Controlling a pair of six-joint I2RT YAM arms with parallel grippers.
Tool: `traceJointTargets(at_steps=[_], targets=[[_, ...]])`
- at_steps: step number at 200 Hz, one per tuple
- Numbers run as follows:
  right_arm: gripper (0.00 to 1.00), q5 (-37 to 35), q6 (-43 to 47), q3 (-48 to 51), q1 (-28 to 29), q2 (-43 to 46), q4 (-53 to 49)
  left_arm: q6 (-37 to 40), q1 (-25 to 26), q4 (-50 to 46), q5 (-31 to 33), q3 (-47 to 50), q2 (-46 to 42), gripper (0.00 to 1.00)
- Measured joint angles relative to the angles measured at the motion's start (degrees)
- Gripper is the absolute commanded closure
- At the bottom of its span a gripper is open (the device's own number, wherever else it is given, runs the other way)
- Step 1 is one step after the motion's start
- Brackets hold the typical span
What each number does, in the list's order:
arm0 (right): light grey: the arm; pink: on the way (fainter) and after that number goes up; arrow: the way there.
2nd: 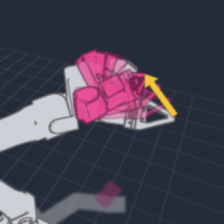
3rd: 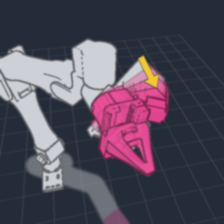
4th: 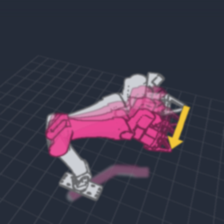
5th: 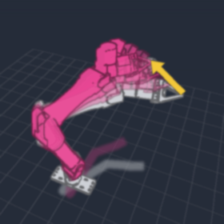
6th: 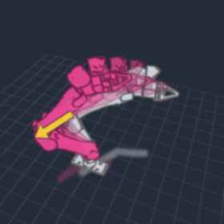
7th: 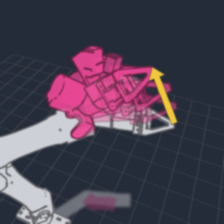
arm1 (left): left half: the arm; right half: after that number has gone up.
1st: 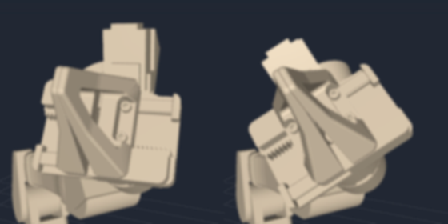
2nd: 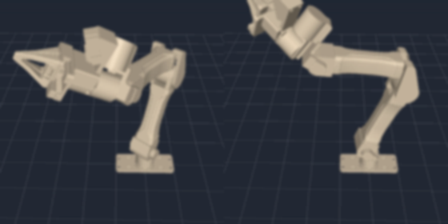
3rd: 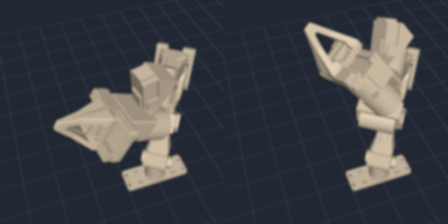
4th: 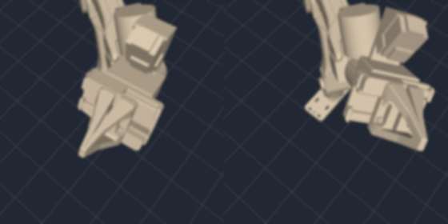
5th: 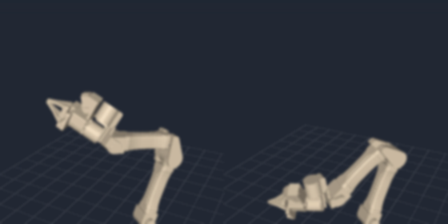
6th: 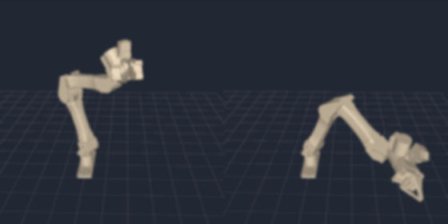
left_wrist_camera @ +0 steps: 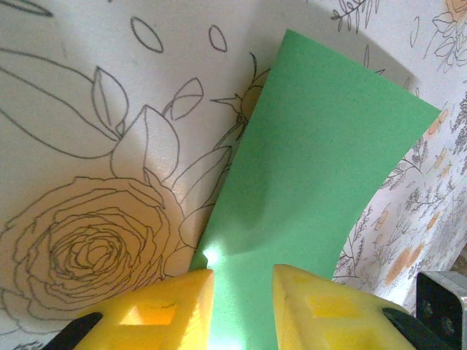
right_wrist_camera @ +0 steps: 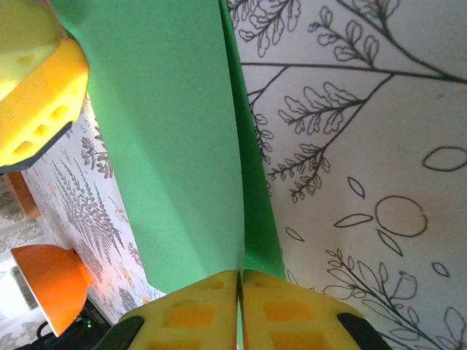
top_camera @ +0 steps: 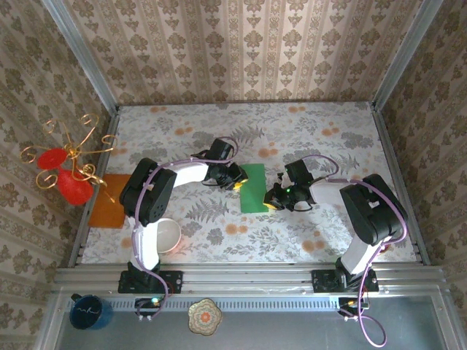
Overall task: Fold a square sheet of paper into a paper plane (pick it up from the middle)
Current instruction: Fold the triangle a second time at the center of the table.
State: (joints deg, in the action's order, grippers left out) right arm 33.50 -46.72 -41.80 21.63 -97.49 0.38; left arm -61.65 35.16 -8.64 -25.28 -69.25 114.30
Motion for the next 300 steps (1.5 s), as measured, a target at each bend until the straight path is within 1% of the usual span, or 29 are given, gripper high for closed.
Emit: traceJointTargets(at_steps=[34,61,86,111,161,183,203,234,300], targets=[[0.85,0.59,-0.02,0.07,-0.22,0.04,-1.18,0.87,0.0,0.02,-0.11,-0.13,0.0,0.7],[0.86,1.31,-0.07,0.55,-0.26,0.68,-2.56,1.44,0.0,0.04,-0.2,-0.15,0.0,0.7],[0.92,1.57,-0.22,1.05,-0.28,1.62,-3.41,1.44,0.0,0.13,-0.28,-0.15,0.0,0.7],[1.0,1.95,-0.83,1.16,-0.37,1.68,-3.41,1.44,0.0,0.81,-0.48,-0.09,0.09,0.7],[1.0,3.1,-0.83,1.18,-0.37,1.92,-3.56,3.34,0.0,5.55,-0.7,2.43,-1.36,0.66],[1.0,4.39,0.5,0.92,-0.37,1.92,-5.18,5.7,-0.07,6.97,-1.27,3.39,-3.3,0.66],[1.0,6.1,2.01,0.63,-0.37,1.92,-6.6,8.48,-0.33,7.98,-2.51,2.97,-4.0,0.68],[1.0,7.52,3.69,0.48,-0.39,1.86,-8.46,11.8,-0.61,6.45,-3.43,0.59,-2.95,0.73],[1.0,7.98,3.65,-2.97,-0.39,1.2,-9.6,13.49,-2.25,3.52,-2.73,1.77,-2.49,0.74]])
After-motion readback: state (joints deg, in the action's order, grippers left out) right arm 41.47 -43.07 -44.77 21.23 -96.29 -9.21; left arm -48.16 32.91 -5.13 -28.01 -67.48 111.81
